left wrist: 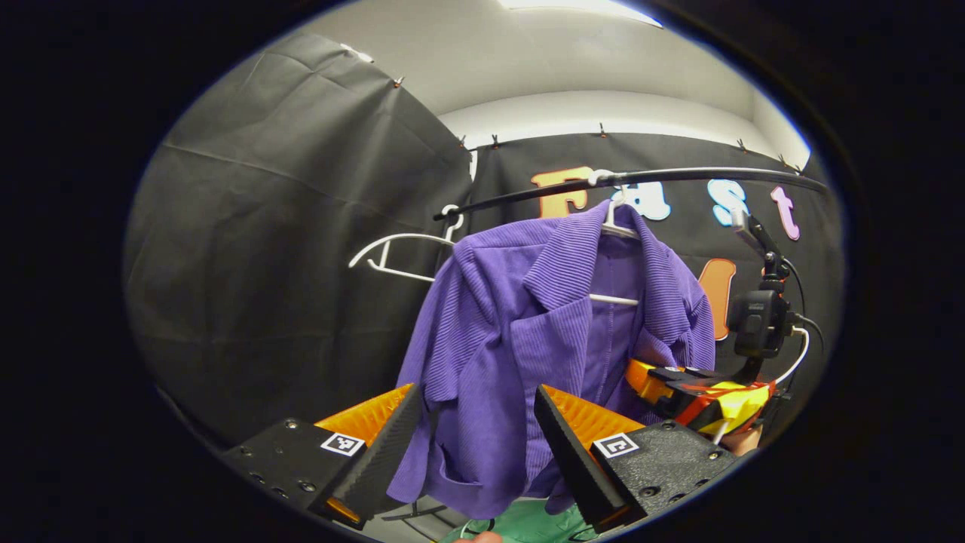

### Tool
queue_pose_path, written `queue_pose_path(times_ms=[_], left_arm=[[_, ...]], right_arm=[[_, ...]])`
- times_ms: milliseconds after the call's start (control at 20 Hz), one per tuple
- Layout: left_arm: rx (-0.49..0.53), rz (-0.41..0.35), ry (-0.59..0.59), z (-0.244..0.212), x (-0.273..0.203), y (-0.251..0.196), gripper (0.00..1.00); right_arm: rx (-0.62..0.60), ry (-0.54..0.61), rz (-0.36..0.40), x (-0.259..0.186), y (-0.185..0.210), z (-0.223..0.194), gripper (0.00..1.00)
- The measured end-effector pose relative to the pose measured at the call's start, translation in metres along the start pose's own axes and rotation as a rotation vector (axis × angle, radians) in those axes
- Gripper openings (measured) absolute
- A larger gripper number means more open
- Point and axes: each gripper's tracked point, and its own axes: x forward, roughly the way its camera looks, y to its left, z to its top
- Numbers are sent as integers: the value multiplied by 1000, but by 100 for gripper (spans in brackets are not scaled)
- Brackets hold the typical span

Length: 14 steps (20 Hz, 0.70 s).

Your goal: Grasp the clothes on the hanger with both hands and then place them into the laundry hamper below.

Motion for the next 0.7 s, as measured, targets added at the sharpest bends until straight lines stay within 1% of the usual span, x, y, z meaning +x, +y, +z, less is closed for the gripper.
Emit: queue_pose_path(times_ms=[50,150,250,300,400,450,500,550,650,700], left_arm=[[-2,-26,4,-2,5,-9,92],[-8,-106,19,-9,14,-36,99],[-26,-175,12,-11,20,-65,93],[-41,-183,4,-12,28,-71,92],[-65,-179,-4,-17,46,-81,92],[-58,-177,-6,-23,57,-85,92],[-36,-163,-14,-26,68,-87,95],[-7,-136,-26,-29,79,-84,92],[33,-70,-63,-30,95,-77,92],[51,-45,-78,-31,99,-75,95]], right_arm=[[-17,-12,2,-6,-4,5,16],[-49,-60,0,-22,-9,25,16],[-75,-125,-21,-39,-21,49,16],[-83,-152,-34,-46,-26,59,16],[-87,-172,-43,-56,-30,70,15],[-87,-176,-43,-61,-32,73,15],[-90,-181,-44,-63,-32,75,15],[-93,-185,-43,-67,-33,76,15],[-96,-190,-40,-71,-35,79,15],[-96,-193,-38,-74,-34,80,15]])
